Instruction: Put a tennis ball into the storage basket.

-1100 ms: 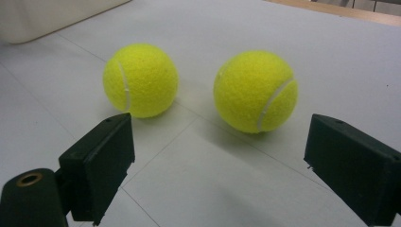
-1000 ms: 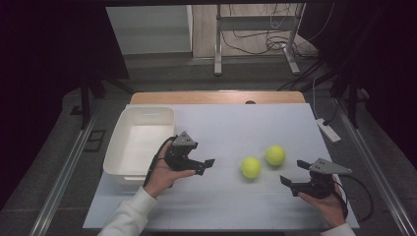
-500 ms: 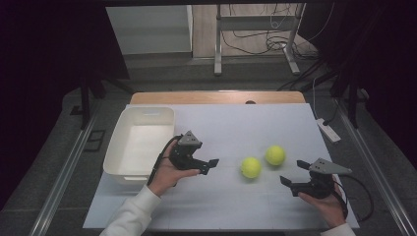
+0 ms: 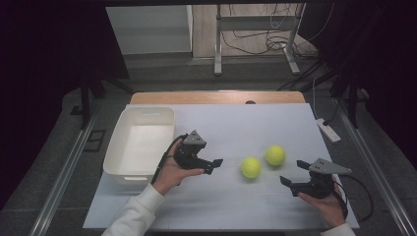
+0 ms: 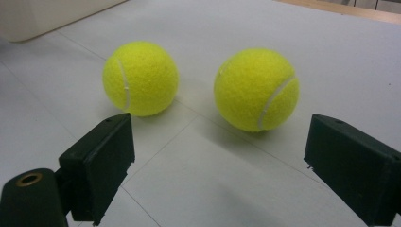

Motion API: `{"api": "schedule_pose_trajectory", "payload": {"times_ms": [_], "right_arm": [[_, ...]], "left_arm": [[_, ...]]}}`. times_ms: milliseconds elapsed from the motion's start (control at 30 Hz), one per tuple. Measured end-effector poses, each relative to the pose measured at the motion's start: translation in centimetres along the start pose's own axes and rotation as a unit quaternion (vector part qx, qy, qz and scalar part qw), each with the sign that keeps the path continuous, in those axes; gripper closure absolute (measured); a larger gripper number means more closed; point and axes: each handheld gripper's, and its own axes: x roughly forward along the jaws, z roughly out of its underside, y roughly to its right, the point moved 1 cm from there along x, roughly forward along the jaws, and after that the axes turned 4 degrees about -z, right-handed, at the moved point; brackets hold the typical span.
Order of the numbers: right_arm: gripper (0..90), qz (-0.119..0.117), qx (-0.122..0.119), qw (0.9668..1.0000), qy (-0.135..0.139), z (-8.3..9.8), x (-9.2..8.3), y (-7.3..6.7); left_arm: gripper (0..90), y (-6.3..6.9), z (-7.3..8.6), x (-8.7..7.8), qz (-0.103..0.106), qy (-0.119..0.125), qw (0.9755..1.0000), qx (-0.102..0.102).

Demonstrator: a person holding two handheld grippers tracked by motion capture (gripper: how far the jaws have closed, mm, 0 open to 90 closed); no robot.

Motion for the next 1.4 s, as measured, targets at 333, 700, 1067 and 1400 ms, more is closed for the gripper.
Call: {"api": "schedule_pose_trajectory", "payload": {"times_ms": [333, 700, 1067, 1400], "right_arm": [[9.3, 0.000, 0.000, 1.0000, -0.001, 0.0, 0.0, 0.0], [9.3, 0.000, 0.001, 1.0000, -0.001, 0.0, 0.0, 0.0], [9.3, 0.000, 0.001, 1.0000, -0.001, 0.0, 0.0, 0.0], [9.3, 0.000, 0.000, 1.0000, -0.001, 0.0, 0.0, 0.0]], "left_arm": [[11.6, 0.4, -0.4, 0.7, 0.007, -0.004, 0.9999, 0.008], [11.6, 0.9, -0.9, 1.6, 0.014, -0.008, 0.9998, 0.014], [11.5, 1.4, -1.4, 2.3, 0.021, -0.010, 0.9996, 0.017], [11.5, 1.8, -1.7, 3.0, 0.027, -0.013, 0.9992, 0.025]]}}
